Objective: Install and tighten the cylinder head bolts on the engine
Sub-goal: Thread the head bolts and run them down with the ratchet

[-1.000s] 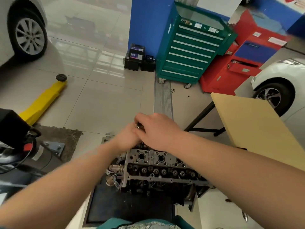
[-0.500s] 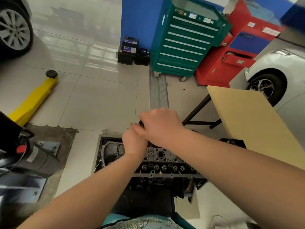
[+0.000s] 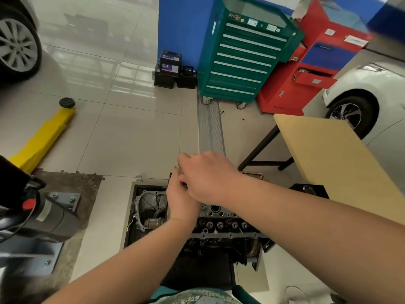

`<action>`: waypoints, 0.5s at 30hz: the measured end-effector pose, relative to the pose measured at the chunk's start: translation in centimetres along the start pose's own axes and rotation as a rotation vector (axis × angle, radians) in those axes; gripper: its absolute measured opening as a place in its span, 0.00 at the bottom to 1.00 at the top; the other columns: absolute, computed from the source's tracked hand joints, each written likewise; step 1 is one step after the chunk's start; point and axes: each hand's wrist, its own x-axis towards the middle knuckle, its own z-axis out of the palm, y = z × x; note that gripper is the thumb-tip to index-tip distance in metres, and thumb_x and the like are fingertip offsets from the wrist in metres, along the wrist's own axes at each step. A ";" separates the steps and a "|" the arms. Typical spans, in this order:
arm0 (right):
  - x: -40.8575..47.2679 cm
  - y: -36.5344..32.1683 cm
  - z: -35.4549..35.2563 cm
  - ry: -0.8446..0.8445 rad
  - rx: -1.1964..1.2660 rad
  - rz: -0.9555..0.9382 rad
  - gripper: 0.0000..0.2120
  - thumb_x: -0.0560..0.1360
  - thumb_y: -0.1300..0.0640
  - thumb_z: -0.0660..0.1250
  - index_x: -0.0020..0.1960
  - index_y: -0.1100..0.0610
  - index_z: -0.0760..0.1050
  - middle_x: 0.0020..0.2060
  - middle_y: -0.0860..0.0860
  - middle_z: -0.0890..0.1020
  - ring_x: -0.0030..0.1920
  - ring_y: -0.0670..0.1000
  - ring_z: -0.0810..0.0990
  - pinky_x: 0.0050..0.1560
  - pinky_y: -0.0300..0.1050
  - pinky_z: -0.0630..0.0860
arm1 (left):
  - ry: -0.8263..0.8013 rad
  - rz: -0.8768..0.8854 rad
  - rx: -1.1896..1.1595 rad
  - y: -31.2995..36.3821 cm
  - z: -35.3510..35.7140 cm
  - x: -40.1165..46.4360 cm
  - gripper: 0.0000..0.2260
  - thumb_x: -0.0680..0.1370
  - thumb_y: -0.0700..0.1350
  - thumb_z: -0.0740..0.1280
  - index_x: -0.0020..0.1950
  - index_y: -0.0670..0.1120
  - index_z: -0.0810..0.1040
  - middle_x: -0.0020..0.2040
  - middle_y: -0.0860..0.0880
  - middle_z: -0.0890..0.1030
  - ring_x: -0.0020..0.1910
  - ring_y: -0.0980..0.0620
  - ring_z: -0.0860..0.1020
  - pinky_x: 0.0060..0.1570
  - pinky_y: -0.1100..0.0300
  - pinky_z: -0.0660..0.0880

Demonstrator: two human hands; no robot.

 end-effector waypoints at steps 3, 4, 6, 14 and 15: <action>0.0 0.3 0.2 0.017 0.032 0.105 0.07 0.82 0.53 0.63 0.51 0.55 0.67 0.37 0.50 0.76 0.40 0.56 0.78 0.34 0.48 0.67 | 0.124 0.157 0.353 -0.5 1.2 2.0 0.19 0.82 0.34 0.64 0.42 0.58 0.71 0.38 0.52 0.78 0.34 0.55 0.73 0.36 0.62 0.70; 0.1 0.5 0.3 0.025 0.051 0.143 0.08 0.83 0.51 0.62 0.50 0.55 0.67 0.36 0.49 0.74 0.39 0.55 0.78 0.33 0.48 0.66 | 0.077 0.138 0.540 -0.1 0.9 2.5 0.20 0.82 0.33 0.62 0.39 0.57 0.70 0.37 0.53 0.78 0.32 0.58 0.71 0.33 0.65 0.67; 0.3 0.7 0.3 0.031 0.099 0.213 0.14 0.84 0.44 0.60 0.48 0.54 0.67 0.33 0.48 0.70 0.37 0.52 0.74 0.31 0.47 0.62 | -0.159 0.143 0.749 0.7 -0.4 4.0 0.17 0.82 0.32 0.59 0.35 0.47 0.69 0.33 0.48 0.75 0.29 0.55 0.67 0.27 0.63 0.65; 1.3 1.9 -0.6 0.012 0.155 0.021 0.09 0.83 0.49 0.61 0.58 0.52 0.74 0.51 0.50 0.79 0.51 0.54 0.78 0.42 0.49 0.71 | -0.707 0.065 0.387 4.2 -4.0 5.9 0.13 0.67 0.45 0.66 0.40 0.35 0.74 0.36 0.39 0.72 0.33 0.48 0.69 0.35 0.53 0.68; 1.3 2.0 -0.8 -0.015 0.149 -0.004 0.08 0.82 0.50 0.62 0.57 0.53 0.74 0.49 0.49 0.79 0.50 0.54 0.78 0.40 0.48 0.69 | -0.687 0.093 0.368 3.7 -4.1 5.7 0.17 0.66 0.47 0.67 0.41 0.32 0.74 0.36 0.38 0.74 0.34 0.46 0.71 0.36 0.52 0.71</action>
